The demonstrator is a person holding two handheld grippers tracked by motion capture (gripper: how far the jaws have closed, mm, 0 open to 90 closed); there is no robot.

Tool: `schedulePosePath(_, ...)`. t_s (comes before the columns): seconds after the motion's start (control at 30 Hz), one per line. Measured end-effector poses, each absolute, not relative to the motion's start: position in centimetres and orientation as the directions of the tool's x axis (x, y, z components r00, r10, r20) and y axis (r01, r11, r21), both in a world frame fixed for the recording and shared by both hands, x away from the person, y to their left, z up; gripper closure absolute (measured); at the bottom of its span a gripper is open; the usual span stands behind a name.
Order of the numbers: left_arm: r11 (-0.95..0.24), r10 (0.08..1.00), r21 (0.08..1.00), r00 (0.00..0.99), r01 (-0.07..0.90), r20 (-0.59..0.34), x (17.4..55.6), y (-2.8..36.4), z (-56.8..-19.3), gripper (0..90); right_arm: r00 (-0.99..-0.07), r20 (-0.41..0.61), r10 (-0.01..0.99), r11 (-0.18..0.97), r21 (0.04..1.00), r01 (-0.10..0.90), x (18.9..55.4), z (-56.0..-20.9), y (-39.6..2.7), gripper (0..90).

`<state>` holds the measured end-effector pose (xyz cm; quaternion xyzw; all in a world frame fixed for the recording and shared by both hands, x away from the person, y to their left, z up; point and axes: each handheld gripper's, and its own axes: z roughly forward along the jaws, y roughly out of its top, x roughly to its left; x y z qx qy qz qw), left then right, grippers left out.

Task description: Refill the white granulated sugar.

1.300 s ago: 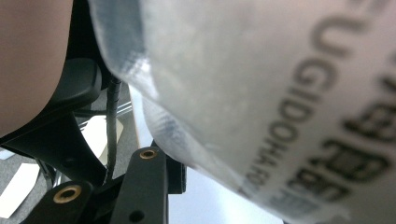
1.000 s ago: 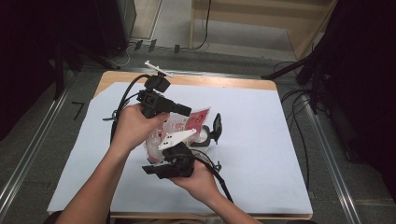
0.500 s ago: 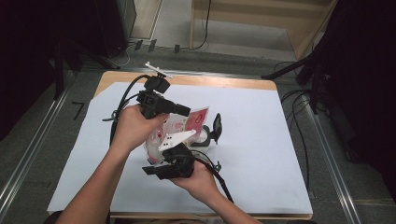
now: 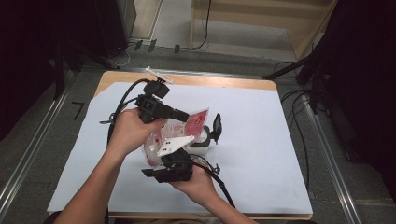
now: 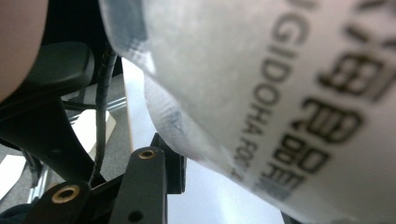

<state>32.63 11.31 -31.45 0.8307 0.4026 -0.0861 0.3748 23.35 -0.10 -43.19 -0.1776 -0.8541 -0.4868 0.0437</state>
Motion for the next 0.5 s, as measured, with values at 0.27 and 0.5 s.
schedulePosePath(0.27,-0.445,0.584,0.568,0.705,0.693,-0.403,31.9,11.5,-31.6,85.6,-0.941,0.217,0.259,0.485,0.813,0.321,22.9,-43.9,0.3,63.6)
schedulePosePath(0.5,-0.485,0.573,0.562,0.729,0.67,-0.374,31.8,11.5,-32.2,83.5,-0.955,0.173,0.241,0.511,0.814,0.277,22.5,-44.6,0.4,63.6)
